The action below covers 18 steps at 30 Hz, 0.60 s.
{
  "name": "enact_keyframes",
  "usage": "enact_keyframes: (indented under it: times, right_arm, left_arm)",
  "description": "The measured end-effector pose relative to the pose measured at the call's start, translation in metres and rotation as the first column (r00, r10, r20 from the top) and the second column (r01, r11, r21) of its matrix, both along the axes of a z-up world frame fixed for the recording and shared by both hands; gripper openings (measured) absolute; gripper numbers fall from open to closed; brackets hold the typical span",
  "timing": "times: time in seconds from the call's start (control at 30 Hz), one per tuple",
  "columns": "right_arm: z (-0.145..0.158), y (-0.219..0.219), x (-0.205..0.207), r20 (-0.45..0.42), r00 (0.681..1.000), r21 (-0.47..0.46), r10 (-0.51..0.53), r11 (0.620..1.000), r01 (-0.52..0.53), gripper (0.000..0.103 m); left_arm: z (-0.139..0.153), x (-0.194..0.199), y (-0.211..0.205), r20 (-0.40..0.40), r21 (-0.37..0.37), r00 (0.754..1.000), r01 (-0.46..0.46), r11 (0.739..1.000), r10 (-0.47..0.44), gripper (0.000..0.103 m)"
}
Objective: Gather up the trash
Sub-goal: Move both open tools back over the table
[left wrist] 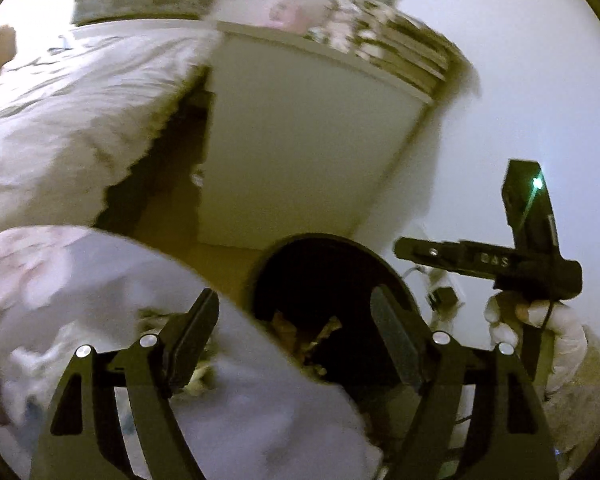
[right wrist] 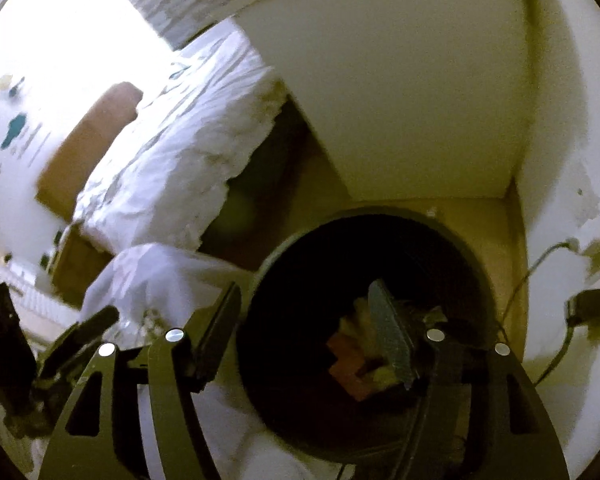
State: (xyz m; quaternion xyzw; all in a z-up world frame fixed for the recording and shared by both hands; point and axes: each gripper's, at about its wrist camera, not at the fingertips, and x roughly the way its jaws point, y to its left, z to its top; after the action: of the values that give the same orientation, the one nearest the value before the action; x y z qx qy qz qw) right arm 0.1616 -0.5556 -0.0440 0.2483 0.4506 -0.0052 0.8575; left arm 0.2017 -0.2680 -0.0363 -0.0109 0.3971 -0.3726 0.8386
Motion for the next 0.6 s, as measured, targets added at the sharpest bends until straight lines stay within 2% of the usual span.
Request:
enact_keyframes:
  times: [0.07,0.17,0.3,0.43,0.5,0.57,0.6]
  right_arm:
    - [0.005,0.021,0.008,0.0,0.999,0.0,0.048,0.999,-0.048,0.066]
    - [0.01,0.06,0.02,0.002,0.99,-0.012,0.138,0.99,-0.138,0.066]
    - [0.014,0.123,0.036,0.005,0.959,-0.047,0.285,0.958,-0.284,0.066]
    - [0.017,0.18,0.049,0.005,0.91,-0.105,0.415,0.905,-0.412,0.067]
    - [0.015,0.212,0.057,0.001,0.874,-0.147,0.486,0.864,-0.481,0.075]
    - [0.012,0.235,0.06,-0.01,0.84,-0.193,0.542,0.824,-0.534,0.08]
    - [0.009,0.25,0.064,-0.026,0.812,-0.233,0.583,0.787,-0.572,0.081]
  left_arm:
    - [0.0,0.004,0.028,-0.001,-0.004,0.998,-0.068,0.998,0.068,0.078]
    - [-0.002,0.012,0.081,-0.007,-0.004,0.982,-0.189,0.982,0.189,0.078]
    - [-0.013,0.024,0.154,-0.002,0.049,0.936,-0.352,0.935,0.352,0.078]
    - [-0.034,0.041,0.206,-0.019,0.14,0.886,-0.456,0.879,0.463,0.076]
    - [-0.044,0.049,0.22,-0.024,0.178,0.875,-0.473,0.863,0.484,0.076]
    - [-0.052,0.054,0.227,-0.029,0.203,0.875,-0.468,0.86,0.483,0.073]
    - [-0.057,0.057,0.229,-0.036,0.216,0.878,-0.459,0.862,0.477,0.072]
